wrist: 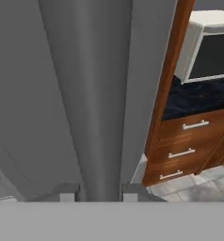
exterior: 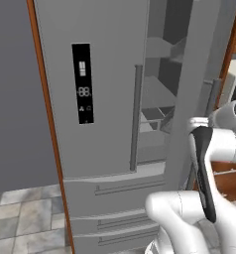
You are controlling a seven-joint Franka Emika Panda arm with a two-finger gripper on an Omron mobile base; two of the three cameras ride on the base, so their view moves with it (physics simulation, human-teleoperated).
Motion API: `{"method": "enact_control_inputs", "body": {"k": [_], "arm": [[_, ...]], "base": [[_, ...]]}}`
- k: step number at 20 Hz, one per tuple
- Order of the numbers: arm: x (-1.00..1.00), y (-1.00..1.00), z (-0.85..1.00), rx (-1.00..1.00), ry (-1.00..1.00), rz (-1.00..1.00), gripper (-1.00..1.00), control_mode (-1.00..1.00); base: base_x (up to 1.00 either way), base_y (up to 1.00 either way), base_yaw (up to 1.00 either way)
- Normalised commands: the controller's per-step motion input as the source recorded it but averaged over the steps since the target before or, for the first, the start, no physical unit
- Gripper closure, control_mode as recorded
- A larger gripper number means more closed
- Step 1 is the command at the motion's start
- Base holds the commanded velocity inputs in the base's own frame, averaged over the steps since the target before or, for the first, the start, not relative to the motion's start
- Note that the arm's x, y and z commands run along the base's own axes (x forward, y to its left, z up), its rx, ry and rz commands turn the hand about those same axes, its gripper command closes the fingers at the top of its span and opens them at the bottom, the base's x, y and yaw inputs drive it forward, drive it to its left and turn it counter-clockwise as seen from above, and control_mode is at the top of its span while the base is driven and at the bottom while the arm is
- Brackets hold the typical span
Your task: There is a bowl on the dining counter. Grab a lemon wedge from the fridge and place it in the bowl. Then get the liquor bottle and glass cup from the cabinet and place them next to the bowl.
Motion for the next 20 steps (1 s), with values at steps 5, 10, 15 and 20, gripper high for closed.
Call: {"method": "enact_control_inputs", "body": {"k": [5, 10, 15, 20], "arm": [[-0.95, -0.05, 0.41, -0.09, -0.14, 0.03, -1.00, -1.00], [-0.91, 0.28, 0.57, -0.23, -0.17, 0.15, -1.00, -1.00], [-0.82, 0.52, 0.60, -0.27, -0.17, 0.19, -1.00, -1.00], [-0.32, 0.90, 0.19, -0.26, -0.06, 0.11, -1.00, -1.00]], "base": [[0.00, 0.00, 0.00], [0.00, 0.00, 0.00], [0.00, 0.00, 0.00], [0.00, 0.00, 0.00]]}}
